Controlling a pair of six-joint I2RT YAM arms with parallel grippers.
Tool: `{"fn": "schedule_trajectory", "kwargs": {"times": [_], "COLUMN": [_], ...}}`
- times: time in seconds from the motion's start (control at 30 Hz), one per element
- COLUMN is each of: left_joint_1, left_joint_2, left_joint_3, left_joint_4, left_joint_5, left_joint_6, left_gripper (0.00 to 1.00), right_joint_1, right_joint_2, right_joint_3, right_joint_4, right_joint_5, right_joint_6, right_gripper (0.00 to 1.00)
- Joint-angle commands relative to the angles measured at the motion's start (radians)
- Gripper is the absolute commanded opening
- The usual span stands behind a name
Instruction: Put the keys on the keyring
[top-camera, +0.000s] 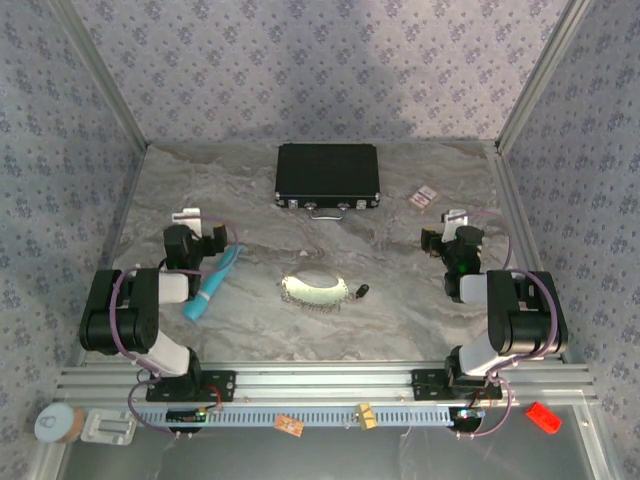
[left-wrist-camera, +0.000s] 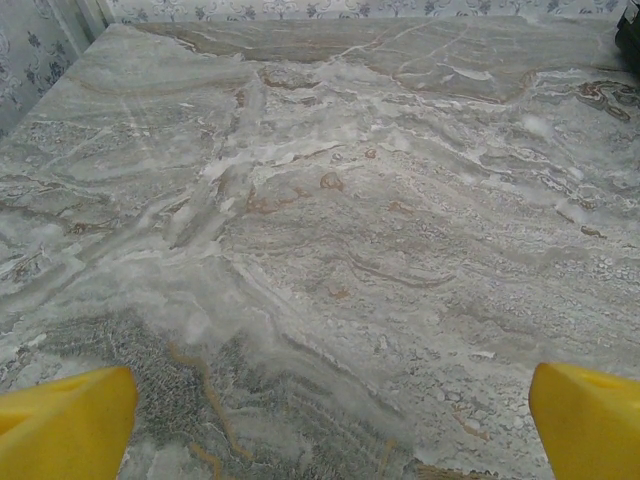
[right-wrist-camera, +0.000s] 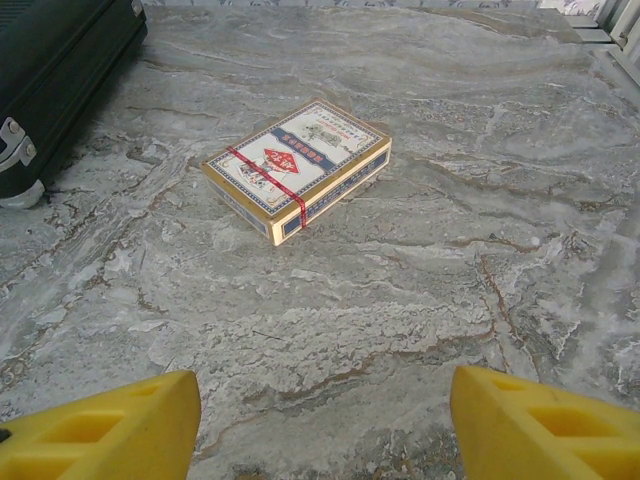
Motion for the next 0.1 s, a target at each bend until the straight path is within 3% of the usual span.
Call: {"fn": "schedule_trajectory", "kwargs": {"times": [0.0,0.07], "left_joint_1": [0.006,0.007], "left_joint_2": [0.008,0.008], "left_joint_3": [0.015,0.013], "left_joint_4": [0.002,0.003], "left_joint_5": [0.003,0.005], "left_joint_6": [-0.014,-0.014], "left_gripper": [1.0,1.0], "right_joint_1": [-0.007,-0.005], "right_joint_2": [0.014,0.011], "right_joint_3": [0.022,0.019], "right_joint_4": [-0.004,-0.001], "right_joint_5": [0.014,0.016], "right_joint_6": [0.009,0.008], "right_gripper": [0.95,0.99]}}
